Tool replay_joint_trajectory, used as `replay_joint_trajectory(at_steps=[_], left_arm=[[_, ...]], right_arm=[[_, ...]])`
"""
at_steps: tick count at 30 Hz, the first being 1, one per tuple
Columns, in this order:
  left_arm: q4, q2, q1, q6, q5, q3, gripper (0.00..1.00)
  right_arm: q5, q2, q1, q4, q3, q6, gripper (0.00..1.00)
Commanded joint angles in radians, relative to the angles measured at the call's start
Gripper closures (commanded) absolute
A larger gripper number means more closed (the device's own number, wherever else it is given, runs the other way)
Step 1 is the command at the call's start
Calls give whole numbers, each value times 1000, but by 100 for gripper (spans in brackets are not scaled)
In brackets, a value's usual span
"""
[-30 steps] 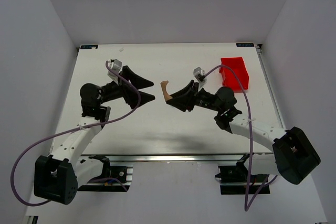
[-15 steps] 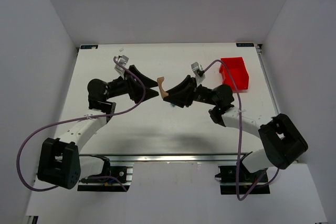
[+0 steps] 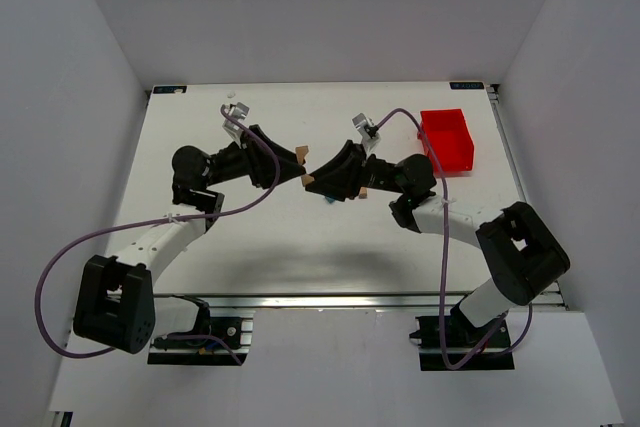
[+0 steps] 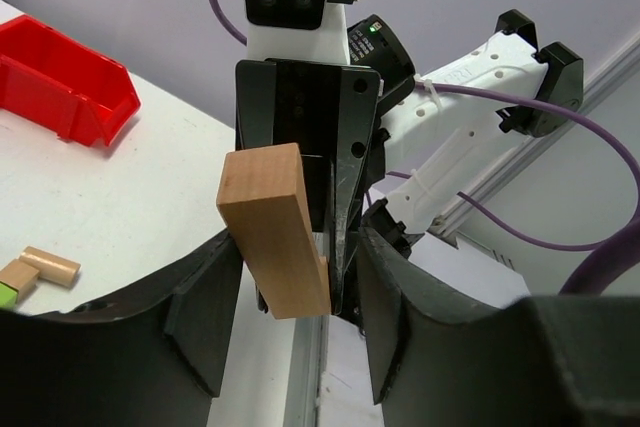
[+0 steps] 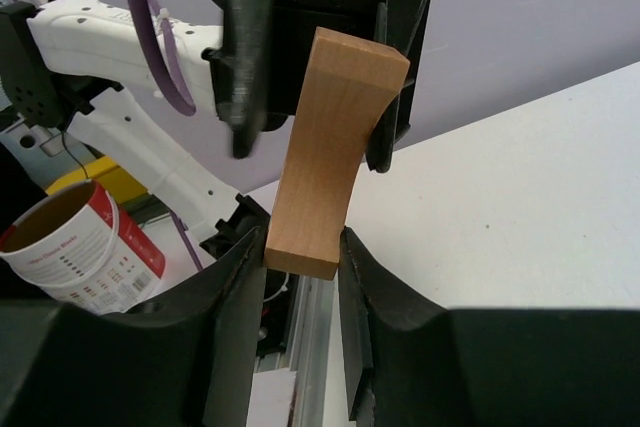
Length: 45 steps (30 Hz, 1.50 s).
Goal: Build the wood block tower
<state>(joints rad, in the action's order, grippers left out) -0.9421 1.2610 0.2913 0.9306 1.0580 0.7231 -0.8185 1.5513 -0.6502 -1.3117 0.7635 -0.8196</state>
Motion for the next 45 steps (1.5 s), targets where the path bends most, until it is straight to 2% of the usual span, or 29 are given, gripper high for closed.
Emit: replay_joint_trajectory(at_steps=[1,5,7,9,10,11,12,13,15,16,18,19,20,21,22,24,25,26,27,28,29,30,31,32,33,36,37,40,45], left_arm=[[-20,-14,16,-6,10,39,47],[-31,-29,22,-1,14,33,54],[-17,-32,25,-4,8,38,61],[2,-31,25,-6,7,44,77],[12,-29,26,-7,4,58,85],[67,-29,26,-27,3,73,99],[113,-26,26,-48,-4,91,100],[261,-25,26,-87,-25,146,100],[435,-15,26,-237,-70,215,100],[594,-9,25,-339,-117,292,100],[716,11,23,-419,-168,367,100],[806,40,20,-508,-197,407,100],[851,60,20,-551,-222,486,100],[896,83,20,-584,-257,531,100],[1005,112,19,-623,-280,582,100],[1101,231,2,-728,-282,742,100],[1228,276,2,-772,-276,804,100],[1306,372,2,-899,-273,873,100],[1374,417,5,-950,-308,1007,100],[1520,464,23,-1014,-361,1082,100],[1601,568,26,-1133,-393,1155,100],[1675,624,29,-1176,-436,1309,100],[1800,673,25,-1206,-461,1379,100],[1854,717,23,-1287,-483,1430,100],[1879,753,23,-1328,-540,1446,100],[1842,691,26,-1520,-598,1223,100],[1859,686,31,-1562,-605,1195,100],[1849,690,43,-1586,-729,1127,100],[1815,661,71,-1664,-826,952,100]], right_arm=[[-2,1,-2,-251,34,-15,95],[33,-25,-2,-193,23,39,94],[44,-34,-2,-155,28,79,94],[45,-42,-2,-136,31,89,91],[38,-45,-2,-126,34,105,83],[35,-48,0,-83,39,120,81],[35,-62,0,-48,48,140,78],[41,-74,0,-3,54,201,67],[61,-117,-2,139,60,273,57],[77,-155,3,184,62,346,37],[113,-206,14,350,59,437,11],[172,-235,23,423,62,494,11],[215,-297,26,504,68,622,11],[270,-328,29,690,79,690,11],[444,-361,38,782,101,741,11],[607,-439,53,947,106,857,11],[775,-459,69,994,111,885,11],[864,-483,76,1038,128,899,11],[925,-490,86,1084,140,916,11],[1015,-493,107,1171,154,921,11],[1050,-490,118,1215,184,916,11],[1068,-485,126,1256,198,909,11],[1096,-479,145,1291,210,901,11],[1108,-464,153,1342,221,892,11],[1108,-458,162,1358,223,889,11],[1107,-418,204,1401,234,869,11],[1096,-406,211,1414,241,869,11],[1062,-360,228,1462,269,875,11],[1088,-297,242,1555,316,886,11]])
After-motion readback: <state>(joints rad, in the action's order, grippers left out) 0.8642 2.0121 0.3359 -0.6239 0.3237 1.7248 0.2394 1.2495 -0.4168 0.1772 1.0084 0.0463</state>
